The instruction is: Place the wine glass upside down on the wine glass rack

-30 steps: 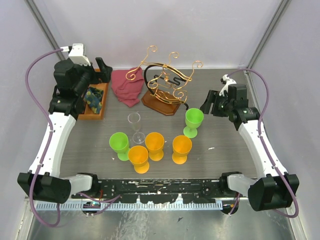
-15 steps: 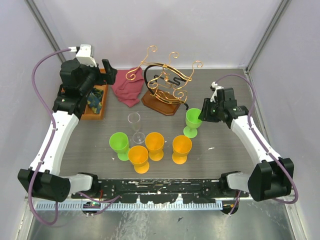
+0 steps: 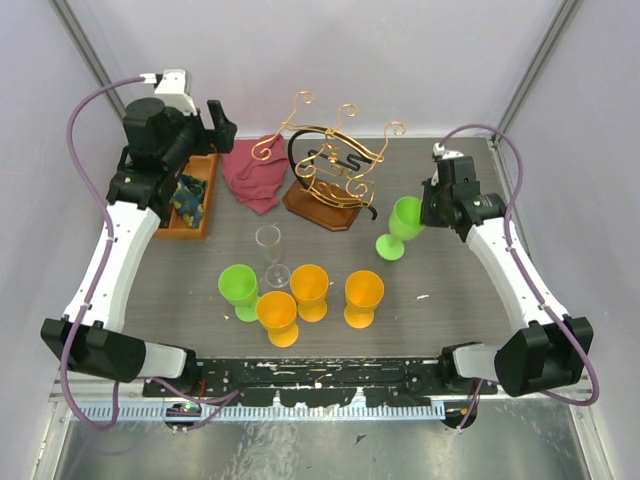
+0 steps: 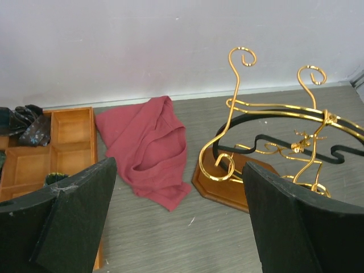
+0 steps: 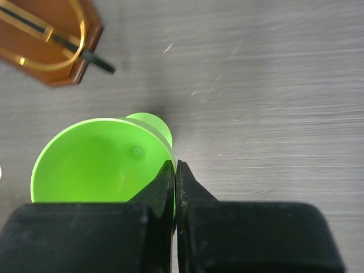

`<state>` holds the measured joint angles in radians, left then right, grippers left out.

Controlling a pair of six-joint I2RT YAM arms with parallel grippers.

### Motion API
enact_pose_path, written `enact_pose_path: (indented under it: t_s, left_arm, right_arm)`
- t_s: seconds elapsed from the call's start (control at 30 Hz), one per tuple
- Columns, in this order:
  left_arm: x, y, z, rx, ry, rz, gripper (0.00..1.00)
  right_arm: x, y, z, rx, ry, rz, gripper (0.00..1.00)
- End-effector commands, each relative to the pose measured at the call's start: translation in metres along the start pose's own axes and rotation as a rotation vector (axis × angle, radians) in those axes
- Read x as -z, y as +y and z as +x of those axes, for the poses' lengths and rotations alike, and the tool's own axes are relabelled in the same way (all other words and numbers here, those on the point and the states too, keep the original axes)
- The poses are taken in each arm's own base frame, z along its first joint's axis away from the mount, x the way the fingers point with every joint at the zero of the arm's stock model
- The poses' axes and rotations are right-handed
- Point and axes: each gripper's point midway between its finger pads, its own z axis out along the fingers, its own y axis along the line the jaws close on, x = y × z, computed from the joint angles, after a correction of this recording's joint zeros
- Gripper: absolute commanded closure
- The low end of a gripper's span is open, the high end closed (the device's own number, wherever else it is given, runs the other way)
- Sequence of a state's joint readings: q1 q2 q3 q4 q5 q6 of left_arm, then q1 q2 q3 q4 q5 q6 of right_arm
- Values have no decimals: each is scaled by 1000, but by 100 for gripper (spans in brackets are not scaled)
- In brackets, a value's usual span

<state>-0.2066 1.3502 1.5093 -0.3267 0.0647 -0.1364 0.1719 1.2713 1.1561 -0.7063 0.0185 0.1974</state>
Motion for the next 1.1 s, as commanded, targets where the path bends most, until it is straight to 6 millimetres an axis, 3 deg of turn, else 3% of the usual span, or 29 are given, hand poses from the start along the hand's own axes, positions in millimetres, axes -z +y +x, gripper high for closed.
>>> enact_pose_path:
  t_s: [0.0,0.1,0.23,0.37,0.43,0.53,0.63,0.77,0.93,1.07]
  left_arm:
    - [1,-2,-22,39,3,-19,2]
    - [-2,-7,-33,70,-5,-6,2]
    - [-2,-21,-48,161,-18,46,2]
    - [-4,-41,-67,302,-34,125,2]
    - [-4,-49,-77,380,-52,153,2]
    - [4,-55,-97,525,-122,175,2]
    - [18,-70,-115,673,-205,233,2]
    - [26,-95,-113,900,-204,305,2]
    - [35,-117,-119,1155,-206,411,2]
    - [39,-131,-122,1248,-209,455,2]
  right_arm:
    - [46,-48,-56,33,-138,312,100]
    - [80,-70,-86,39,-228,457,100]
    - [137,-77,-139,26,-445,526,100]
    - [194,-53,-192,24,-774,386,100]
    - [232,-35,-217,16,-990,276,100]
    - [260,-11,-238,24,-1200,129,100]
    - [266,21,-253,70,-1313,-42,100]
    - [264,58,-268,80,-1421,-248,100]
    - [249,97,-274,64,-1483,-397,100]
    - [231,138,-276,87,-1441,-498,100]
